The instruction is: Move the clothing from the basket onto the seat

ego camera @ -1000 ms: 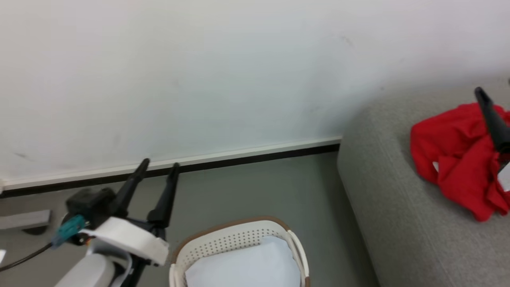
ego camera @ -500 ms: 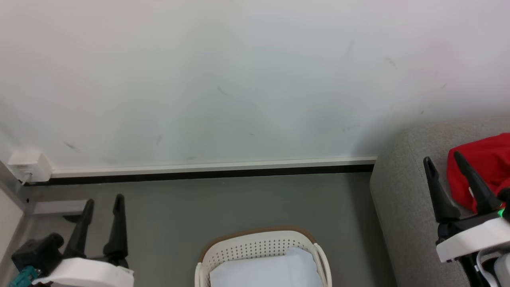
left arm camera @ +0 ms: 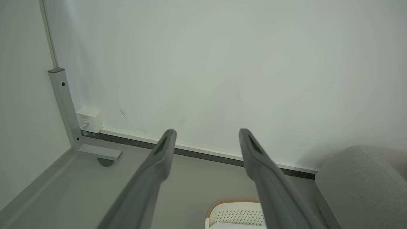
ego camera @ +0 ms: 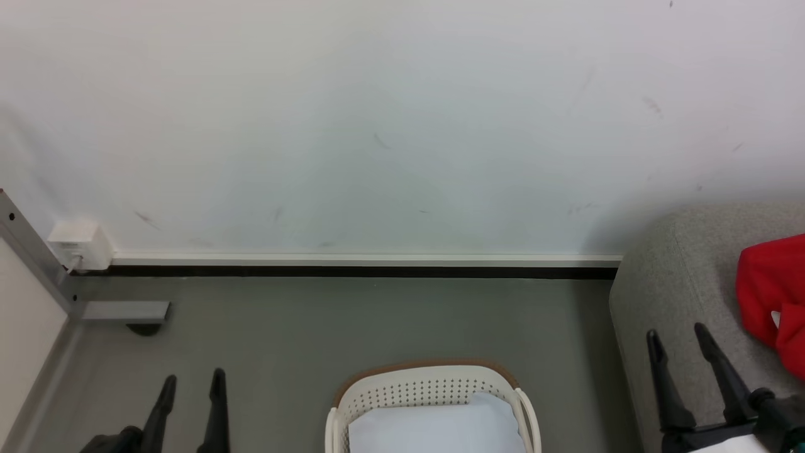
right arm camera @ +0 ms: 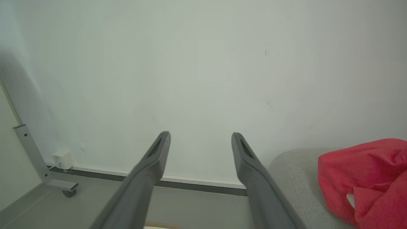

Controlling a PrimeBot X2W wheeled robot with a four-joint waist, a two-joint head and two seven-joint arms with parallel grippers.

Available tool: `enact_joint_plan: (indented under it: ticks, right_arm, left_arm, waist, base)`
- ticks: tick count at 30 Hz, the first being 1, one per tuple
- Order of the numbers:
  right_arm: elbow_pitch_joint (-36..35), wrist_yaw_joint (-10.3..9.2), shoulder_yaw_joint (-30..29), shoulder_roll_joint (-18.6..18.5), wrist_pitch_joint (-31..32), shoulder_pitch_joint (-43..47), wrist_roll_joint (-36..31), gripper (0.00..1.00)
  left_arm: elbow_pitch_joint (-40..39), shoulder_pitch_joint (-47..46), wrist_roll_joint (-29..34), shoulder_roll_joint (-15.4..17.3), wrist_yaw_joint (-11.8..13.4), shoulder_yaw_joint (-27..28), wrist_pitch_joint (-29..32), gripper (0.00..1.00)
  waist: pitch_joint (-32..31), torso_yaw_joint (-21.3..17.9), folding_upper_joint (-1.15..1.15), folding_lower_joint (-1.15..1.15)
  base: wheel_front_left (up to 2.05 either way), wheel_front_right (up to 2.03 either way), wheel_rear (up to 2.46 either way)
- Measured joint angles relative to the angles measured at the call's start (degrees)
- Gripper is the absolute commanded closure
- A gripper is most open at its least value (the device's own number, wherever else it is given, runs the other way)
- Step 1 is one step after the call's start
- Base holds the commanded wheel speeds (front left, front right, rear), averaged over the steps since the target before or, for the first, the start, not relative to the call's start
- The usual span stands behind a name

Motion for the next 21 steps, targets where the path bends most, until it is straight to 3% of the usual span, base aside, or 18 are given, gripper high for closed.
enact_joint_plan:
  ticks: [10,21]
  right_arm:
    - [-2.0,0.00,-1.2,4.1,0.0,3.6,-4.5,0.00]
    - [-1.6,0.00,-1.2,5.2,0.0,3.2,-4.8,0.00]
  left_arm:
    - [3.5,-0.1,7.1,-4.4,-3.3,3.2,0.0,0.00]
    - [4.8,-0.5,10.2,-6.9,-6.0,6.9,0.0,0.00]
  waist:
    - [0.1,0.3,0.00,0.00]
    - [0.0,-0.4,0.00,0.00]
  base:
    - [0.00,0.00,0.00]
    - [0.00,0.00,0.00]
